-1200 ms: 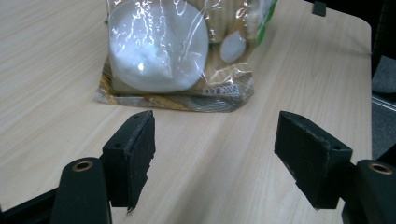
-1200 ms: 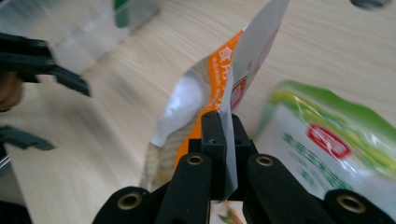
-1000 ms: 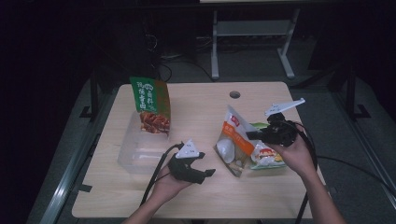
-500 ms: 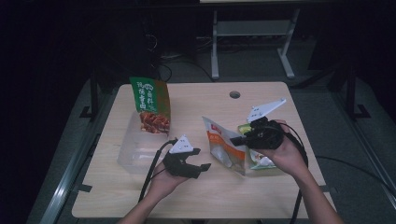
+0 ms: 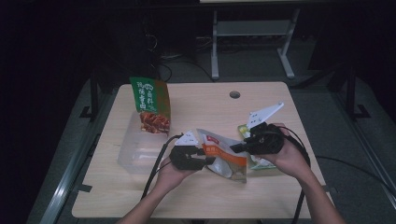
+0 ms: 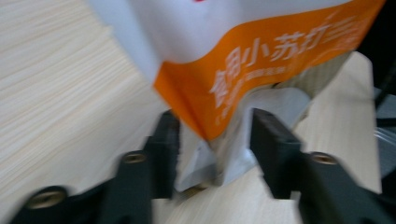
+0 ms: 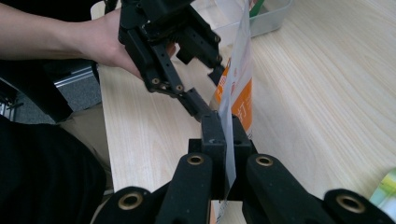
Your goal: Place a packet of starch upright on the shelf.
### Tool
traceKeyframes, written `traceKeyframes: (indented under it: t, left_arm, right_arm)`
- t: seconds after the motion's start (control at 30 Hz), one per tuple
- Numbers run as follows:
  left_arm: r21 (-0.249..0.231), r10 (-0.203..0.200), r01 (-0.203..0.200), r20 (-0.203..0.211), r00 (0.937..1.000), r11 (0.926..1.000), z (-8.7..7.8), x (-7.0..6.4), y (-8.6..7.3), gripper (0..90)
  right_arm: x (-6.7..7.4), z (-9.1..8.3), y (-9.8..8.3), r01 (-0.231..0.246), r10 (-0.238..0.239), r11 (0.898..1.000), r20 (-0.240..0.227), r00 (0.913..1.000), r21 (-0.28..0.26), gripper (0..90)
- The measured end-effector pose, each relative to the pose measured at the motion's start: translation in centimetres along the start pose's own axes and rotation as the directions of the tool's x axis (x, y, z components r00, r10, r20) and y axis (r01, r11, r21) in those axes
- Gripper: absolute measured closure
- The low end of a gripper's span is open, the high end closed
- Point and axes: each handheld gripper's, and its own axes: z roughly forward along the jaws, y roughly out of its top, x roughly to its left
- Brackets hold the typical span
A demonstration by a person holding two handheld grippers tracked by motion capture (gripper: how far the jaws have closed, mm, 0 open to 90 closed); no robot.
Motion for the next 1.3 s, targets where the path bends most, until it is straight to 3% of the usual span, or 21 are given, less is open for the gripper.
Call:
traceKeyframes:
  t: [0.13,0.23,0.5,0.7,0.9,1.0,1.13,1.3]
  left_arm:
    - [0.002,-0.017,0.017,0.019,0.9997,0.9999,0.3,0.1,0.1,79.9]
    - [0.002,0.017,-0.017,0.006,0.9998,0.9999,0.4,-0.4,0.1,88.5]
    - [-0.007,0.023,-0.024,-0.022,0.9995,0.9997,0.1,-0.9,-0.2,89.2]
    - [-0.002,0.035,-0.035,-0.033,0.9989,0.9994,0.0,-1.1,-0.3,89.1]
    - [-0.001,0.032,-0.032,-0.037,0.9988,0.9995,-0.2,-1.3,-0.4,89.0]
    - [0.004,0.043,-0.042,-0.039,0.9983,0.9991,-0.3,-1.4,-0.5,88.8]
    - [0.003,0.042,-0.042,-0.045,0.9981,0.9991,-0.4,-1.4,-0.5,88.1]
    - [0.009,0.052,-0.051,-0.059,0.9969,0.9987,-0.7,-1.4,-0.6,81.6]
  right_arm:
    - [-0.2,-0.1,-0.2,-0.010,0.010,1.000,0.007,0.9999,-0.002,89.9]
    - [-0.3,-0.2,-0.5,-0.024,0.025,1.000,0.023,0.9994,-0.012,89.7]
    - [-0.7,-0.4,-2.0,-0.067,0.069,0.997,0.088,0.9938,-0.030,79.8]
    - [-1.0,0.6,-3.8,-0.114,0.115,0.993,0.060,0.9916,-0.021,74.2]
    - [-0.7,2.9,-4.2,-0.104,0.103,0.994,0.056,0.9931,0.018,72.5]
    - [-0.6,3.7,-4.1,-0.097,0.095,0.995,0.059,0.9937,0.021,75.4]
    - [-0.5,4.0,-3.9,-0.098,0.097,0.995,0.048,0.9942,0.017,87.5]
    - [-0.3,4.1,-3.8,-0.100,0.099,0.995,0.059,0.9934,0.016,89.8]
